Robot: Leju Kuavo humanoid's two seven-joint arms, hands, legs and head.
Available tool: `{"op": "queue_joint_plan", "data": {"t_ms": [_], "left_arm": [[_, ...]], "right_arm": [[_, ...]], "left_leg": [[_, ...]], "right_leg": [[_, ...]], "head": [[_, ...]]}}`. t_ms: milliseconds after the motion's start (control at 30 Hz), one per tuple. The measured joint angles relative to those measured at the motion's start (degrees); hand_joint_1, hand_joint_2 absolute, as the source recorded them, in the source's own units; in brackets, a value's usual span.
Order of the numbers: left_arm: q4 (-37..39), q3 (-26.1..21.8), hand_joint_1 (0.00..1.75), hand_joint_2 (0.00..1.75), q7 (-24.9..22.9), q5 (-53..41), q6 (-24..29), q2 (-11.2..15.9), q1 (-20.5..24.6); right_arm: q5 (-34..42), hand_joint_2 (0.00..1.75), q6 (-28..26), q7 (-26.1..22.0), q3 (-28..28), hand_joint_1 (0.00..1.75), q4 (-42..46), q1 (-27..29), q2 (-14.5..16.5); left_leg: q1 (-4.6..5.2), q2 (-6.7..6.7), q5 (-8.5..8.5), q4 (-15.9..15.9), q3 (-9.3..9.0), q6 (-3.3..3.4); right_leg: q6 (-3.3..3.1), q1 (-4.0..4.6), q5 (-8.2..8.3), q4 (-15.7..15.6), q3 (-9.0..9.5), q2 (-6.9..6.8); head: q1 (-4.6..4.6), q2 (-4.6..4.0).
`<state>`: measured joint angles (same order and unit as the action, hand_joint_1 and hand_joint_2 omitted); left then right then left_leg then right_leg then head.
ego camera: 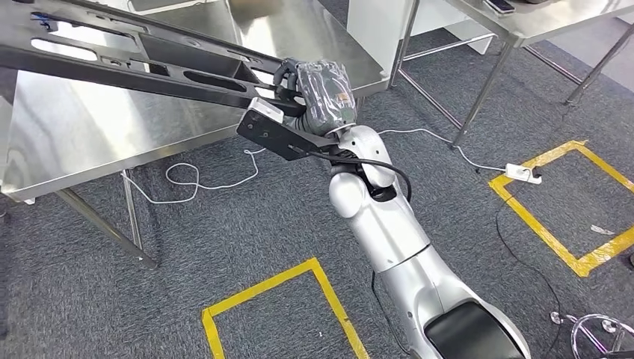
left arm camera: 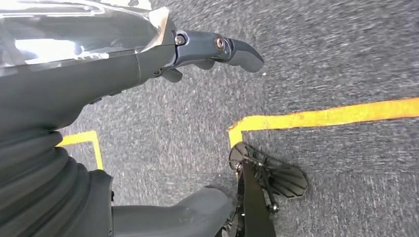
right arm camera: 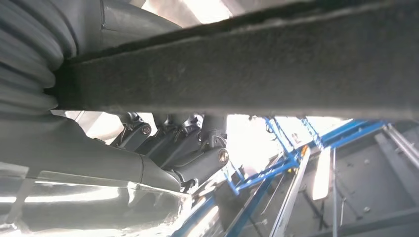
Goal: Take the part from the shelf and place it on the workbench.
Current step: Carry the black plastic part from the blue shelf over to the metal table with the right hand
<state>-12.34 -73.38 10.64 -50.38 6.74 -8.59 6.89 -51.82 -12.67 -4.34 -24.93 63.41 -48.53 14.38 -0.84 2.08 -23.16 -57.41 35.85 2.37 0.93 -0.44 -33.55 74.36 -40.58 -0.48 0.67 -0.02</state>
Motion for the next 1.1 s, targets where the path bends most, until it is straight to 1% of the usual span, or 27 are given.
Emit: {"op": "queue_joint_plan", "data": {"t_ms": [33,67,100,133,167,200,233,267,300,333,367,400,433,467,500,533,567,600,633,667,700,733,767,833,900,967,1100], "left_arm": [[0.01,-0.01,0.00,1.75,-0.01,0.00,0.02,-0.01,-0.02],[0.02,-0.01,0.00,1.75,-0.01,0.00,0.07,-0.02,-0.03],[0.04,-0.01,0.00,1.75,-0.02,0.00,0.15,-0.03,-0.03],[0.04,-0.01,0.00,1.75,-0.02,0.00,0.26,-0.04,-0.02],[0.05,-0.01,0.00,1.75,-0.02,0.00,0.40,-0.04,-0.03],[0.05,-0.01,0.00,1.75,-0.03,0.00,0.51,-0.04,-0.08],[0.05,-0.01,0.00,1.75,-0.05,0.00,0.60,-0.04,-0.19],[0.05,-0.01,0.00,1.75,-0.07,0.00,0.66,-0.01,-0.32],[0.06,-0.01,0.00,1.75,-0.09,0.00,0.69,0.04,-0.46],[0.07,-0.01,0.00,1.75,-0.11,0.00,0.71,0.08,-0.53],[0.08,-0.01,0.00,1.75,-0.13,0.00,0.72,0.11,-0.55],[0.09,-0.01,0.00,1.75,-0.14,-0.01,0.72,0.11,-0.50],[0.11,-0.01,0.00,1.75,-0.15,-0.01,0.72,0.09,-0.44],[0.11,-0.01,0.00,1.75,-0.15,-0.02,0.72,0.09,-0.40],[0.12,-0.01,0.00,1.75,-0.15,-0.02,0.73,0.09,-0.40],[0.13,-0.01,0.00,1.75,-0.15,-0.02,0.76,0.09,-0.44],[0.13,-0.02,0.00,1.75,-0.15,-0.01,0.82,0.10,-0.48],[0.13,-0.02,0.00,1.75,-0.15,0.02,0.88,0.11,-0.49],[0.13,-0.03,0.00,1.75,-0.10,0.14,0.92,0.13,-0.49],[0.13,-0.03,0.00,1.75,-0.03,0.29,0.95,0.15,-0.45],[0.13,-0.05,0.00,1.75,0.07,0.46,0.92,0.16,-0.40],[0.13,-0.10,0.00,1.75,0.15,0.66,0.90,0.16,-0.35],[0.13,-0.18,0.00,1.75,0.15,0.80,0.89,0.16,-0.30],[0.13,-0.43,0.00,1.75,-0.13,1.09,1.03,0.15,-0.34],[0.13,-0.80,0.00,1.75,-0.41,1.41,1.28,0.09,-0.42],[0.14,-1.19,0.00,1.75,-0.35,1.87,1.54,0.01,-0.50],[0.15,-1.94,0.00,1.75,0.46,2.94,1.83,-0.04,-0.79]], "right_arm": [[0.05,1.75,-0.11,-0.11,-0.01,1.75,-0.32,-0.03,-0.04],[0.07,1.75,-0.27,-0.25,-0.02,1.75,-0.60,-0.10,-0.07],[0.04,1.75,-0.47,-0.39,-0.05,1.75,-0.83,-0.24,-0.09],[-0.02,1.75,-0.68,-0.50,-0.11,1.75,-1.08,-0.43,-0.09],[-0.14,1.75,-0.87,-0.56,-0.20,1.75,-1.35,-0.63,-0.10],[-0.31,1.75,-1.06,-0.57,-0.28,1.75,-1.62,-0.79,-0.10],[-0.48,1.75,-1.25,-0.58,-0.36,1.75,-1.89,-0.89,-0.10],[-0.67,1.75,-1.42,-0.59,-0.45,1.75,-2.14,-0.96,-0.05],[-0.83,1.75,-1.59,-0.61,-0.52,1.75,-2.36,-1.02,0.04],[-0.92,1.75,-1.72,-0.65,-0.61,1.75,-2.55,-1.10,0.17],[-1.02,1.75,-1.85,-0.72,-0.68,1.75,-2.71,-1.19,0.30],[-1.12,1.75,-2.06,-0.80,-0.72,1.75,-2.84,-1.26,0.37],[-1.21,1.75,-2.38,-0.92,-0.74,1.75,-2.99,-1.29,0.36],[-1.27,1.75,-2.77,-1.08,-0.76,1.75,-3.16,-1.26,0.32],[-1.31,1.75,-3.13,-1.20,-0.77,1.75,-3.34,-1.19,0.27],[-1.26,1.75,-3.37,-1.31,-0.78,1.75,-3.52,-1.12,0.24],[-1.19,1.75,-3.48,-1.35,-0.78,1.75,-3.64,-1.05,0.24],[-1.05,1.75,-3.54,-1.36,-0.78,1.75,-3.71,-1.03,0.24],[-0.89,1.75,-3.67,-1.37,-0.77,1.75,-3.71,-1.02,0.24],[-0.76,1.75,-3.85,-1.38,-0.74,1.75,-3.68,-1.01,0.20],[-0.67,1.75,-4.13,-1.41,-0.69,1.75,-3.57,-0.94,-0.05],[-0.66,1.75,-4.51,-1.49,-0.63,1.75,-3.35,-0.72,-0.45],[-0.61,1.75,-4.95,-1.64,-0.49,1.75,-3.00,-0.27,-1.06],[-0.07,1.75,-6.15,-2.33,0.20,1.75,-1.67,1.29,-2.89],[1.20,1.75,-7.60,-3.46,1.39,1.75,0.31,3.22,-5.23],[2.95,1.75,-8.75,-4.54,2.77,1.75,2.37,4.95,-7.62],[6.01,1.75,-10.16,-6.32,5.79,1.75,5.79,7.79,-11.87]], "left_leg": [[-0.01,0.71,0.00,-0.06,-0.01,-0.01],[-0.04,1.42,0.00,-0.16,-0.01,-0.05],[-0.07,2.12,-0.04,-0.30,0.04,-0.14],[-0.02,2.78,-0.11,-0.51,0.16,-0.34],[0.02,3.31,-0.13,-0.68,0.34,-0.62],[0.00,3.80,-0.09,-0.76,0.55,-0.98],[-0.05,4.19,0.00,-0.73,0.70,-1.37],[-0.18,4.58,0.14,-0.63,0.82,-1.73],[-0.28,4.40,0.02,-0.79,0.99,-2.03],[-0.27,3.49,-0.59,-1.62,1.42,-2.30],[-0.27,2.18,-1.75,-3.52,2.34,-2.56],[-0.31,0.56,-3.40,-6.57,3.78,-2.79],[-0.36,-0.65,-5.19,-10.36,5.62,-3.04],[-0.47,-1.29,-6.53,-13.87,7.38,-3.26],[-0.55,-1.61,-7.03,-16.01,8.46,-3.40],[-0.61,-1.76,-6.70,-16.42,8.67,-3.47],[-0.67,-1.85,-5.68,-15.21,8.03,-3.48],[-0.71,-1.96,-4.09,-12.29,6.47,-3.41],[-0.72,-2.23,-2.51,-8.55,4.45,-3.28],[-0.64,-2.54,-1.49,-5.25,2.62,-3.13],[-0.52,-2.73,-0.75,-2.55,1.17,-2.87],[-0.37,-2.84,-0.61,-1.20,0.45,-2.62],[-0.18,-2.69,-0.79,-1.04,0.36,-2.34],[-0.08,-2.24,-0.60,-0.66,0.11,-1.75],[-0.06,-1.87,-0.33,-0.05,-0.42,-1.55],[0.21,-1.59,-0.25,0.17,-0.65,-1.61],[0.89,-1.47,-0.20,0.11,-0.39,-1.13]], "right_leg": [[0.48,-0.07,0.72,-0.71,0.19,0.13],[1.00,-0.18,2.19,-3.66,1.51,0.40],[1.45,-0.39,3.96,-7.91,3.46,1.22],[1.64,-0.54,5.37,-11.73,5.30,2.18],[1.57,-0.65,6.31,-14.45,6.59,2.84],[1.28,-0.60,6.70,-15.78,7.22,3.26],[0.88,-0.45,6.73,-15.91,7.33,3.02],[0.47,-0.49,6.87,-16.01,7.35,2.48],[0.10,-0.58,7.03,-16.17,7.46,2.03],[-0.36,-0.76,7.16,-16.38,7.60,1.54],[-0.79,-0.91,7.26,-16.58,7.71,1.01],[-1.14,-0.84,7.26,-16.65,7.80,0.51],[-1.42,-0.72,7.20,-16.65,7.81,0.05],[-1.54,-0.58,7.14,-16.64,7.82,-0.43],[-1.60,-0.48,7.09,-16.62,7.83,-0.84],[-1.63,-0.44,7.06,-16.60,7.83,-1.17],[-1.64,-0.43,7.05,-16.60,7.84,-1.39],[-1.63,-0.43,7.03,-16.59,7.87,-1.51],[-1.57,-0.42,6.99,-16.59,7.90,-1.56],[-1.47,-0.28,6.95,-16.58,7.88,-1.61],[-1.31,-0.11,6.90,-16.59,7.85,-1.66],[-1.07,0.08,6.84,-16.61,7.82,-1.73],[-0.79,0.23,6.82,-16.71,7.85,-1.86],[-0.18,0.37,6.80,-17.12,8.11,-2.16],[-0.30,0.53,6.90,-17.80,8.43,-2.28],[-0.63,0.68,6.98,-18.22,8.70,-2.29],[-0.04,0.47,7.28,-18.38,9.13,-2.30]], "head": [[0.01,0.00],[0.00,0.00],[0.01,0.00],[-0.01,0.00],[-0.03,0.00],[-0.06,0.00],[-0.07,0.00],[-0.07,0.00],[-0.08,0.00],[-0.22,0.00],[-0.46,0.00],[-0.65,0.00],[-0.85,0.00],[-0.91,0.00],[-0.89,0.00],[-0.92,0.00],[-0.92,0.00],[-0.93,0.00],[-0.95,0.00],[-0.93,0.00],[-0.90,0.00],[-0.91,0.00],[-0.87,0.00],[-0.89,0.00],[-0.64,0.00],[-0.41,0.00],[-0.43,0.00]]}}
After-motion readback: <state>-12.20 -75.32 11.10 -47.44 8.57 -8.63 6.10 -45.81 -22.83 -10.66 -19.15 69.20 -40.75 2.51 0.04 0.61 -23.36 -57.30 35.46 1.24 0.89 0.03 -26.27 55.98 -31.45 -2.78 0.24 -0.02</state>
